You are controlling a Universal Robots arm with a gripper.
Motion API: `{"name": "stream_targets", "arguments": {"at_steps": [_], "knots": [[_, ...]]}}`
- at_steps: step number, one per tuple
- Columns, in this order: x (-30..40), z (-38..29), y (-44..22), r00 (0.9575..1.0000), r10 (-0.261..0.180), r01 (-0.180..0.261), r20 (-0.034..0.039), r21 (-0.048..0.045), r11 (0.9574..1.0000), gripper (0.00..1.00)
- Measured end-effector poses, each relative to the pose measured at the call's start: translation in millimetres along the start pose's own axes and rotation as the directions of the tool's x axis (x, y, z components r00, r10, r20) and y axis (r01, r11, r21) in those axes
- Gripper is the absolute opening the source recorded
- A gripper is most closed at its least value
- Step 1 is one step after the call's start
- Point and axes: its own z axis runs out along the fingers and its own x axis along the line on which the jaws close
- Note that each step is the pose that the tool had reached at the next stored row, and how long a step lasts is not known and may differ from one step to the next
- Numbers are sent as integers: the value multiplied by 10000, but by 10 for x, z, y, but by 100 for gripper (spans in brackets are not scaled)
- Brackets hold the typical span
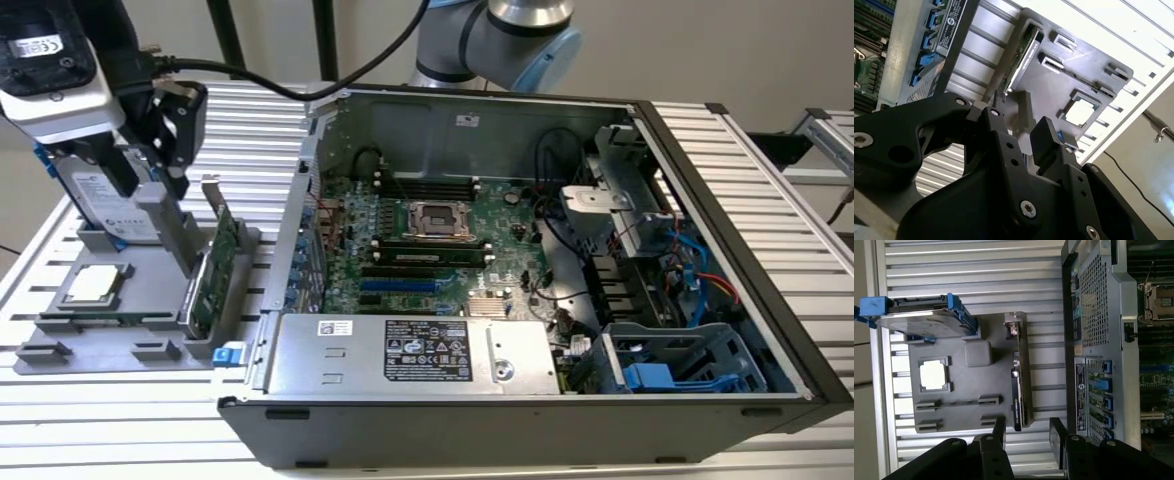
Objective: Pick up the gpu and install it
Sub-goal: 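Pick up the gpu and move the gpu toward the slot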
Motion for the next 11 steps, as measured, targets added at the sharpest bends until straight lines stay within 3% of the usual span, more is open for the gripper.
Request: {"name": "stream_targets", "arguments": {"at_steps": [11], "knots": [[-3, 78, -4, 10000, 0, 0, 0, 0, 10000, 100]]}}
